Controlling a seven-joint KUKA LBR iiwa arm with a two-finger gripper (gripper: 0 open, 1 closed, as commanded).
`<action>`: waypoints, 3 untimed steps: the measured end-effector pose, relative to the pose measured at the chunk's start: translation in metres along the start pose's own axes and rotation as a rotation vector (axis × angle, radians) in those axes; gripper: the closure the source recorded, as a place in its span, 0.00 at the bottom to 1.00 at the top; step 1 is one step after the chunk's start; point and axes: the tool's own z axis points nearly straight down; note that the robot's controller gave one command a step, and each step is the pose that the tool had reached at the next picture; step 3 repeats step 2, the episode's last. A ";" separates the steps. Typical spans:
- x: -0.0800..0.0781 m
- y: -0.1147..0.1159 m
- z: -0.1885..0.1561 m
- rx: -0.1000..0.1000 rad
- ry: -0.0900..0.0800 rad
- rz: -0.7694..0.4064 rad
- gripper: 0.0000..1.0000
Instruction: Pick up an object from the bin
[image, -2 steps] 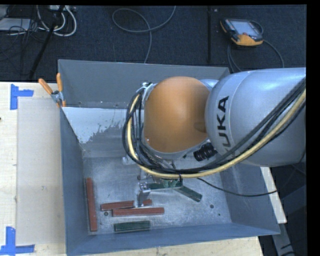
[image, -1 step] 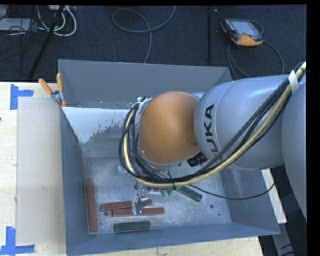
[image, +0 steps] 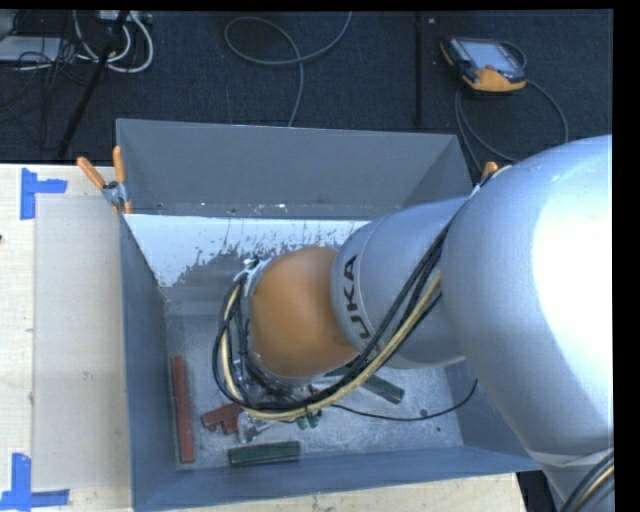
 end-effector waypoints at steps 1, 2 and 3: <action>0.000 0.000 0.000 0.000 0.000 0.001 1.00; 0.005 -0.011 -0.146 0.000 0.002 -0.001 1.00; 0.005 -0.011 -0.146 0.000 0.002 -0.001 1.00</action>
Offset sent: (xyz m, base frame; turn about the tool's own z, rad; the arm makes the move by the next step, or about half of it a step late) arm -0.0021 -0.0129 0.1467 -0.0037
